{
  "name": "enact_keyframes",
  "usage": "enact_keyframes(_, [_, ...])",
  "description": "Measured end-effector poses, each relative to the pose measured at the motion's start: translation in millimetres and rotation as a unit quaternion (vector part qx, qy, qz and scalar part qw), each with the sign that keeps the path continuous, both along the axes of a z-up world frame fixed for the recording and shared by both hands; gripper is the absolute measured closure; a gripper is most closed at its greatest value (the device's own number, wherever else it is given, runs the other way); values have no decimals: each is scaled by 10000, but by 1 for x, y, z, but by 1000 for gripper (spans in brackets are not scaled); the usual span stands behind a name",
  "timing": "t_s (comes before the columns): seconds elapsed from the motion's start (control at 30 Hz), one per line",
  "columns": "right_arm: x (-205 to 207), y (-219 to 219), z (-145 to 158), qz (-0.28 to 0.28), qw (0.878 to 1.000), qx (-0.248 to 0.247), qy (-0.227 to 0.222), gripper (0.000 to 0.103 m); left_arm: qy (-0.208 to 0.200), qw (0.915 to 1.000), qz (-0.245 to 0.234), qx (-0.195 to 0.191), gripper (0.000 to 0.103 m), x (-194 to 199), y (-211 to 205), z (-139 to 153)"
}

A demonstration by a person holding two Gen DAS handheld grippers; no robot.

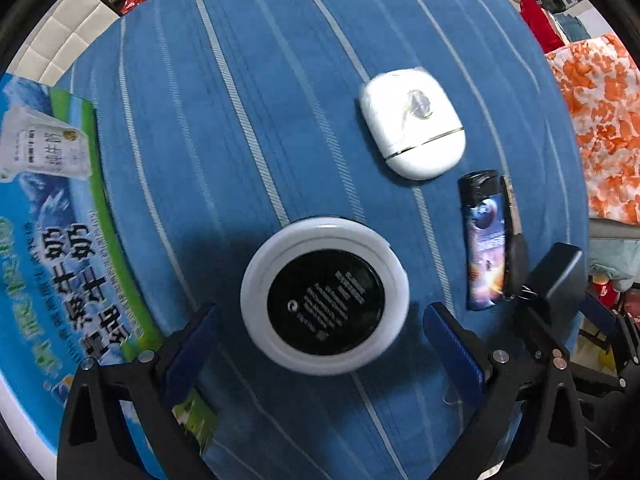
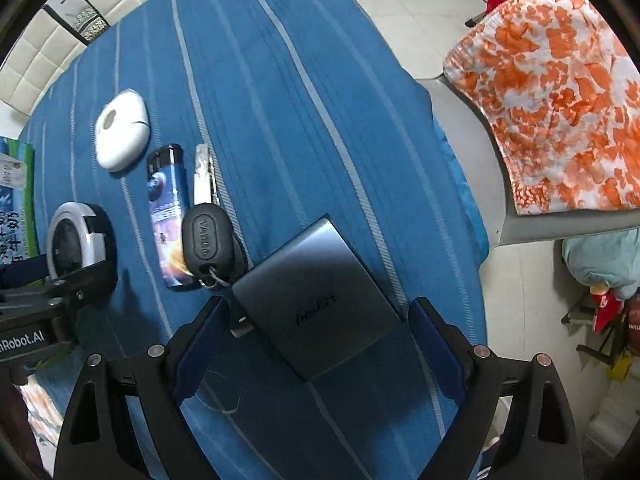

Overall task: Organize rigid objects
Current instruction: 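Grasp the round black-and-white compact with the left tool while the right tool grasps the grey PISEN power bank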

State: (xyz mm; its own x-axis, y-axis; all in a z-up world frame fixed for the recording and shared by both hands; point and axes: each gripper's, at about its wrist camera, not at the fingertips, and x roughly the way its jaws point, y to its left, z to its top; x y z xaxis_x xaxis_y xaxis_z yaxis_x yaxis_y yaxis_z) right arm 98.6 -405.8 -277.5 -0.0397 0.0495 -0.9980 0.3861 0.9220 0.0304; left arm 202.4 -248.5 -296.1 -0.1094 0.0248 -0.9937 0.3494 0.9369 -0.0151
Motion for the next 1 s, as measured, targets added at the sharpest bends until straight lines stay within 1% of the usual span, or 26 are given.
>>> enact_keyframes(0.07, [-1, -2, -4, -48, 10000, 4, 18, 10, -76, 10000, -17, -12, 15, 0, -3, -4])
enact_keyframes(0.1, [-1, -2, -6, -61, 10000, 4, 15, 13, -78, 10000, -32, -22, 26, -1, -5, -6])
enact_keyframes(0.2, [-3, -3, -7, -79, 9999, -92, -62, 14, -232, 9997, -113, -6, 29, -5, -14, -8])
enact_keyframes(0.33, [-1, -3, -5, -115, 9997, -143, -160, 20, -347, 9993, -105, -45, 30, -11, -15, -9])
enact_keyframes(0.5, [-1, -2, -2, -123, 9994, -206, -232, 21, -455, 9989, -90, -74, 30, -24, -9, -4])
enact_keyframes(0.53, [-2, -2, -1, -122, 9994, -223, -249, 22, -470, 9988, -99, -76, 30, -28, 3, 2])
enact_keyframes(0.57, [-2, -2, 0, -128, 9993, -238, -261, 22, -497, 9987, -114, -69, 30, -32, 4, 4])
enact_keyframes(0.77, [-10, 3, 6, -77, 9986, -407, -337, 22, -708, 9972, -216, -60, 30, -45, 8, 21])
enact_keyframes(1.0, [-22, 12, 26, 39, 9967, -565, -574, 22, -839, 9958, -300, -229, 30, -68, 8, 41])
